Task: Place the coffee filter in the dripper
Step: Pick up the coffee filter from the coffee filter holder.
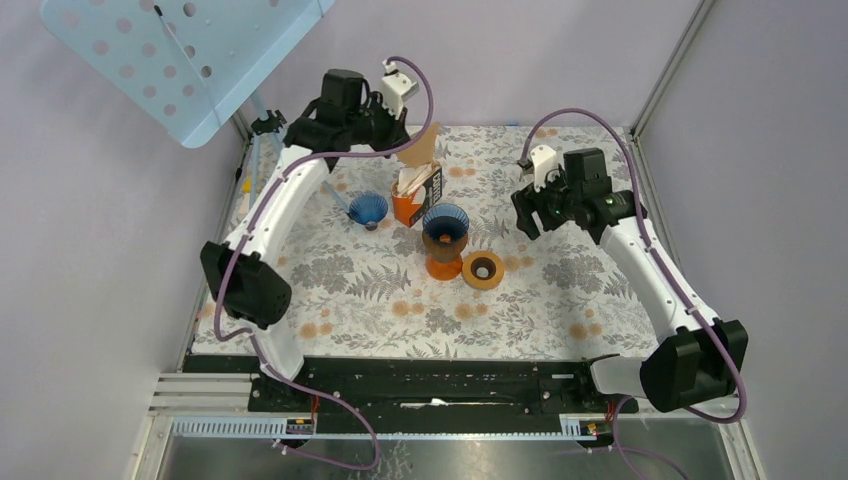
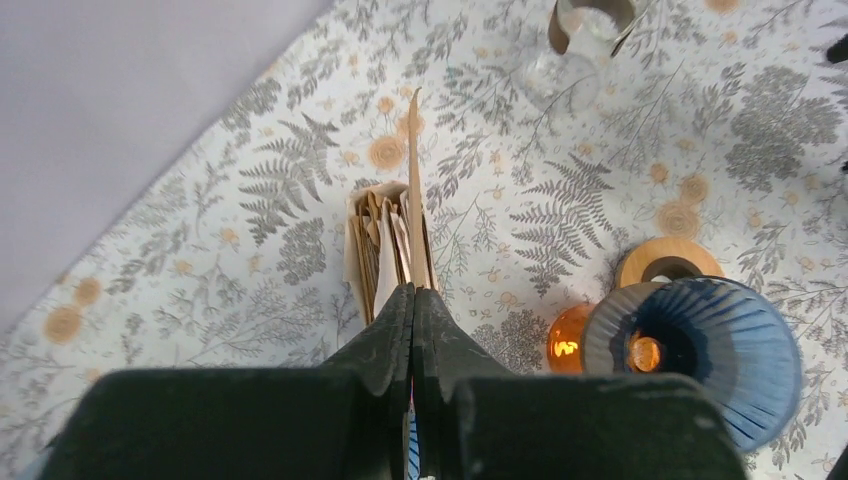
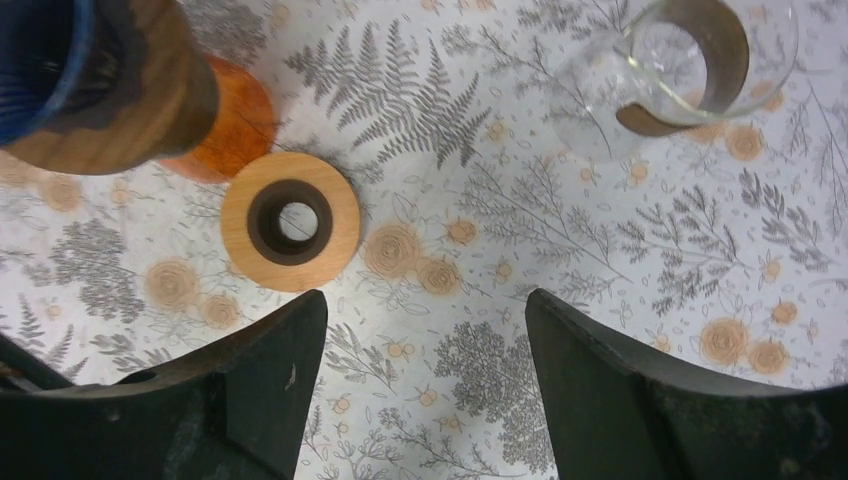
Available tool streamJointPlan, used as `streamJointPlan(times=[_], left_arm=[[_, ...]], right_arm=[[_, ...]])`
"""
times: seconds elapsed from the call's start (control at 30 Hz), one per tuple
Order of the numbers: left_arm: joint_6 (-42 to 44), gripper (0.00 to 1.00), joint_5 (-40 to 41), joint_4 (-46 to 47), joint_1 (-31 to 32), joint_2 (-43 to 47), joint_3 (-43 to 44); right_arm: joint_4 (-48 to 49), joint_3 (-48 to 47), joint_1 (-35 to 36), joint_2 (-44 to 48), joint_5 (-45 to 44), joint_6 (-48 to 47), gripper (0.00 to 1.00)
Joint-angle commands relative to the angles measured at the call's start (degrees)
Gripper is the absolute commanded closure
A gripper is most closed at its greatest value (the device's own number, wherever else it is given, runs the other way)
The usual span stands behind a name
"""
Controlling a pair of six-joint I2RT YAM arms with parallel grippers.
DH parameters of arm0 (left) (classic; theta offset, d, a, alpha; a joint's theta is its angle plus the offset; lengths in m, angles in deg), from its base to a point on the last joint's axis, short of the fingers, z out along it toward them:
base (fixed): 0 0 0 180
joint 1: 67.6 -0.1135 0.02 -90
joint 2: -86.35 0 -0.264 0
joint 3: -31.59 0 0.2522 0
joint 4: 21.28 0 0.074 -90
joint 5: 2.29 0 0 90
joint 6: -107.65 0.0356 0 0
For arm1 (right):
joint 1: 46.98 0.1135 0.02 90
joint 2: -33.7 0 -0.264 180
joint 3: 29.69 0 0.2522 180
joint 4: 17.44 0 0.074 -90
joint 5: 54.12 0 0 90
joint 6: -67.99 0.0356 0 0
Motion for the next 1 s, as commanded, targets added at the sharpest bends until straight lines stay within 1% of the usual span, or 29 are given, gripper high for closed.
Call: streamJointPlan(times=[0.0, 0.13, 0.37, 0.43, 0.47, 0.5, 0.57, 0.7, 0.8, 0.97], left_arm=[[3.97, 1.0, -3.13, -0.84, 0.1, 7.17, 3.66], [8.46, 1.0, -6.21, -7.15, 0.1, 11.07, 4.47], [14.22, 1.0, -17.55, -19.75, 0.62, 17.58, 4.49], [15.74, 1.0, -18.95, -23.38, 1.86, 18.56, 4.29], [16.21, 1.0, -19.09, -24.96, 2.85, 19.0, 4.11], [16.46, 1.0, -19.06, -26.48, 3.99, 19.23, 3.94], [16.43, 1.0, -18.59, -29.01, 6.74, 19.85, 3.38], [14.55, 1.0, -18.82, -29.64, 11.08, 21.45, 1.13], [12.03, 1.0, -19.76, -28.41, 12.68, 22.33, -1.09], [8.87, 1.0, -19.25, -24.51, 14.88, 24.09, -4.94]], right_arm=[[-0.82, -6.0, 0.17, 1.85, 5.98, -1.66, 0.2], [-1.02, -11.09, 0.26, 2.12, 13.02, -1.37, 0.19], [1.04, -17.09, 0.34, 1.68, 29.38, 1.21, 0.14], [3.17, -17.28, 0.56, 2.06, 33.34, 2.05, 0.12], [4.39, -17.28, 0.83, 2.29, 35.39, 2.38, 0.09], [4.77, -17.58, 1.3, 2.29, 36.77, 2.48, 0.07], [3.56, -19.11, 2.46, 1.47, 39.0, 1.88, 0.06], [0.46, -20.83, 6.09, 0.63, 41.46, -1.09, 0.07], [-2.22, -20.57, 9.17, 0.76, 42.69, -4.56, 0.09], [-2.72, -17.77, 12.45, 0.96, 45.6, -5.41, 0.17]])
